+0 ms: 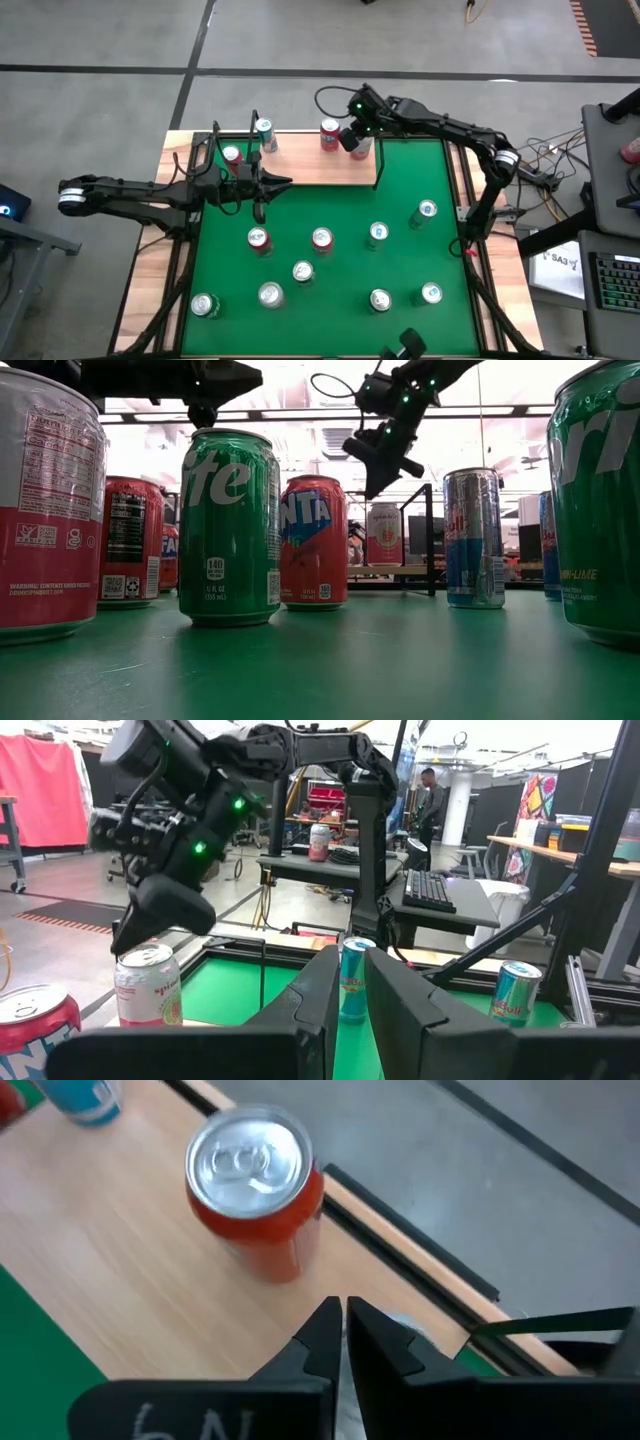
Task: Pick and place cans onto a shelf
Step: Put the right pink white soda can on the shelf
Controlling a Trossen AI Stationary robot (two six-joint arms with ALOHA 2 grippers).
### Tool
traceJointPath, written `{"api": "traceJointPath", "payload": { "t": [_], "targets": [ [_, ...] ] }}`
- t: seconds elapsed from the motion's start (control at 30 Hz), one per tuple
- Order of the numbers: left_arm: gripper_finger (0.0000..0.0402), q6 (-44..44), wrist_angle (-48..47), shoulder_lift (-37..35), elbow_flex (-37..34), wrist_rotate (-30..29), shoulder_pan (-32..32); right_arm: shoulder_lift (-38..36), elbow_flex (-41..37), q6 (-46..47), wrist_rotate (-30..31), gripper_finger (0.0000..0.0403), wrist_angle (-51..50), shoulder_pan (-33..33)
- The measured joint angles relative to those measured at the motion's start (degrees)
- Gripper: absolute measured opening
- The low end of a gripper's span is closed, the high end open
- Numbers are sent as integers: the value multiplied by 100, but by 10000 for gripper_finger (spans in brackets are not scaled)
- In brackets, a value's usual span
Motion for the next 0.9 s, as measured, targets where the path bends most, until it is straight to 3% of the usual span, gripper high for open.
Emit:
{"api": "traceJointPath", "payload": {
  "t": [0.9],
  "targets": [
    [36, 39, -1, 0, 0, 0, 0, 105, 4, 0, 39, 12, -168, 22]
  ]
}}
